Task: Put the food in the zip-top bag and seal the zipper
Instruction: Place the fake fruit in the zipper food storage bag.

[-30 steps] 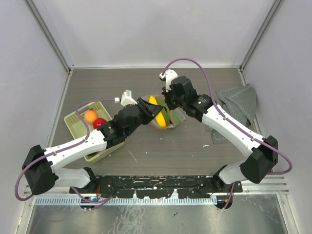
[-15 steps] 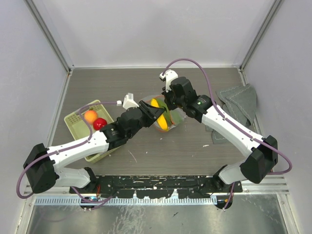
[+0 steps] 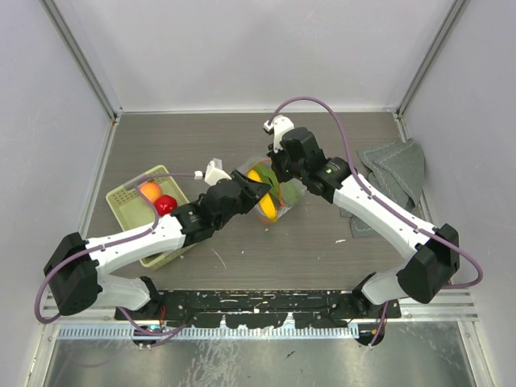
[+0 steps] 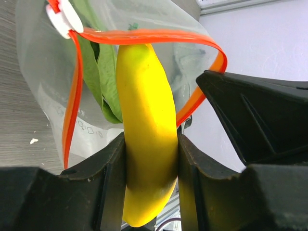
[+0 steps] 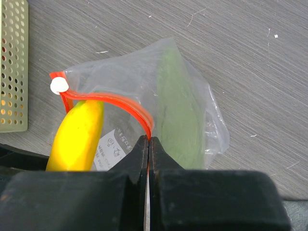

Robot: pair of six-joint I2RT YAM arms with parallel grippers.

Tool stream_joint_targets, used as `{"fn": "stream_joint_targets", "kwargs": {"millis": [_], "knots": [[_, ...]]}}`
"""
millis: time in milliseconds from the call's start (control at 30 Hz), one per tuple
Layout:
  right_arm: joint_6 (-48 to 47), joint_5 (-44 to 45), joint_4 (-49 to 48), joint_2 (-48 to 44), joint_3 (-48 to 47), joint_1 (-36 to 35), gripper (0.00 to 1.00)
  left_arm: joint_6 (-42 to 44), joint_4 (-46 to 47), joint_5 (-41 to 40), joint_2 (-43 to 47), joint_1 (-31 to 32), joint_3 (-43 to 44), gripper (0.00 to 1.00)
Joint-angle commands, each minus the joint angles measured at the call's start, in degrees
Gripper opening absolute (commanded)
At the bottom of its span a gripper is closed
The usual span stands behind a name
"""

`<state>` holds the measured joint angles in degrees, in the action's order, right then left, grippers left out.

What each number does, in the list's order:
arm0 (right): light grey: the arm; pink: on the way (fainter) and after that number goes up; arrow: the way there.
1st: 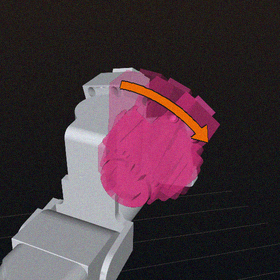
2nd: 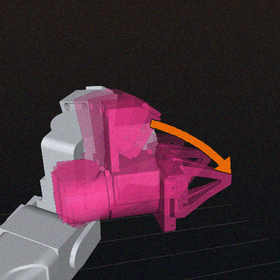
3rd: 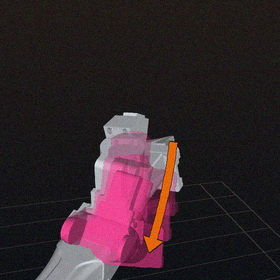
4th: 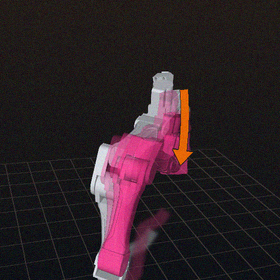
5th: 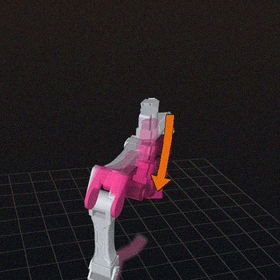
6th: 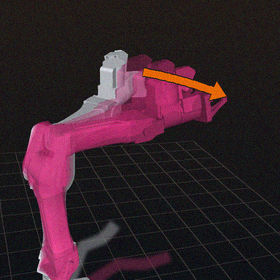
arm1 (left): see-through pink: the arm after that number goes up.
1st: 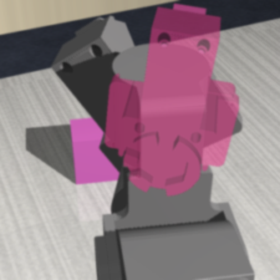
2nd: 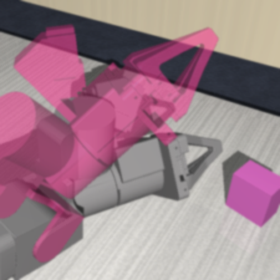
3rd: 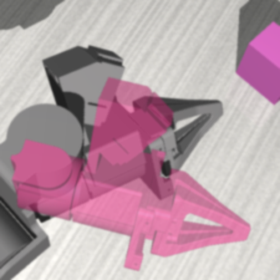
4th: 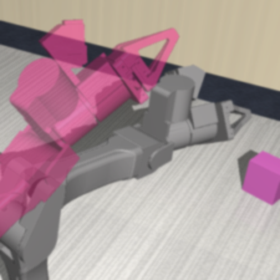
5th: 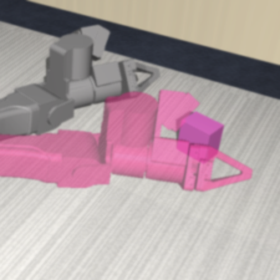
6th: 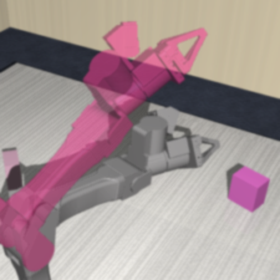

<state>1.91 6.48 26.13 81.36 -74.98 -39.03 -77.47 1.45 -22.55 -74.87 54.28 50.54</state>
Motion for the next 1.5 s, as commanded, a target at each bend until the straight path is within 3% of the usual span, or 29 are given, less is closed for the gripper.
{"fn": "stream_joint_targets", "kwargs": {"millis": [0,500,867,1167,1467], "knots": [[0.8,-0.1,-4.5,-3.0,-0.4,-0.1,0.00,-2.1,-2.5,-2.6,0.8,-1.6,3.0,0.00],[2.5,-4.0,-7.9,-3.9,1.0,-0.1,0.00,0.1,-3.1,-2.4,1.7,-10.4,3.8,0.00],[5.4,-7.7,-11.5,-3.0,2.0,0.0,0.00,1.1,-2.7,-1.9,-0.2,-11.2,5.2,0.05],[5.4,-7.0,-12.0,-3.1,2.3,-0.1,0.00,2.2,-6.9,-2.2,-3.2,-11.1,7.0,0.37],[5.4,-6.2,-12.4,-3.1,2.7,0.0,0.00,5.0,-10.5,-2.7,-0.8,-11.2,7.6,0.61]]}}
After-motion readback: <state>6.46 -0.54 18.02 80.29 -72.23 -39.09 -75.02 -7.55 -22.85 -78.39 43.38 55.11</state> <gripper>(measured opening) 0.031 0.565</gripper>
